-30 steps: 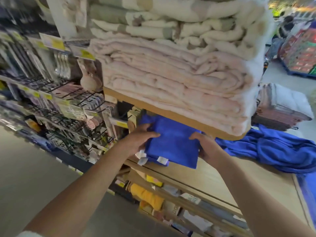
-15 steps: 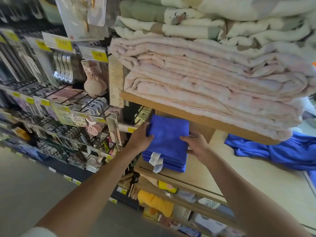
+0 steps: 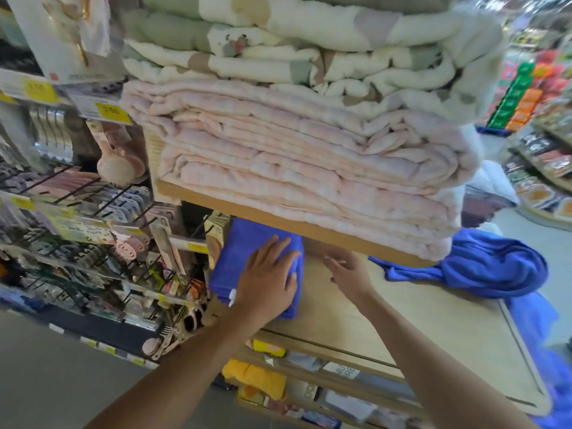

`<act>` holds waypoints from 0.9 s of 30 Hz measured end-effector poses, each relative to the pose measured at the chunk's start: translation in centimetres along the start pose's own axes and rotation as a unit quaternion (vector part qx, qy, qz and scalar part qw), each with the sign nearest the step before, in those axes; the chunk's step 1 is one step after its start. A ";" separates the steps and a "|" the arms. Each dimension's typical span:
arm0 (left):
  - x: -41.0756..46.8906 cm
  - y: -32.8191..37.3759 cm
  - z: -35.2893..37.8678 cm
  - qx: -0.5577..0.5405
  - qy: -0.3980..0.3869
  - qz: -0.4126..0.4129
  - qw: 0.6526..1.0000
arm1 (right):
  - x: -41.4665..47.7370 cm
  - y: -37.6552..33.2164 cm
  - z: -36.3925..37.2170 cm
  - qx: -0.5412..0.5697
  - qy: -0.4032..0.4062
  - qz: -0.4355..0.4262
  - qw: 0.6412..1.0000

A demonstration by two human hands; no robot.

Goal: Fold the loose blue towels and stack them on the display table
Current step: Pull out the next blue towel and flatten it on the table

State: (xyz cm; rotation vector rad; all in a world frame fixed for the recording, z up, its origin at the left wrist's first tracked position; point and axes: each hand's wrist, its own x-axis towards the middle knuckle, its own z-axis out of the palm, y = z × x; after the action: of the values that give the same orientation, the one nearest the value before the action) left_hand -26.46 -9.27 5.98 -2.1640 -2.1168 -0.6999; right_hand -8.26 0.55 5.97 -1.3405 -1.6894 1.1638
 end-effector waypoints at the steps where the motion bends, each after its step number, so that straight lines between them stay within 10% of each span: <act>1: 0.2 1.5 0.8 0.004 0.021 0.024 0.999 | -0.4 1.2 -1.6 -0.044 0.018 -0.018 0.999; 13: 3.4 19.1 15.9 -0.088 -0.071 0.038 0.993 | -5.7 16.7 -21.2 -0.335 0.045 -0.039 0.941; 21: 3.6 22.3 20.8 0.002 -0.050 -0.031 0.998 | 2.2 13.2 -30.0 -0.429 0.095 -0.138 0.888; 27: 3.6 22.2 21.1 0.007 -0.038 -0.028 0.999 | 11.7 12.2 -34.1 -0.493 0.059 -0.043 0.867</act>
State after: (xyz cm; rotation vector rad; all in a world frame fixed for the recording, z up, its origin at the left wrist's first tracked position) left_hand 0.79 -0.43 -5.49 -2.1671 -2.2194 -0.6146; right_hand 24.03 20.59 7.03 -1.8118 -2.3233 0.0659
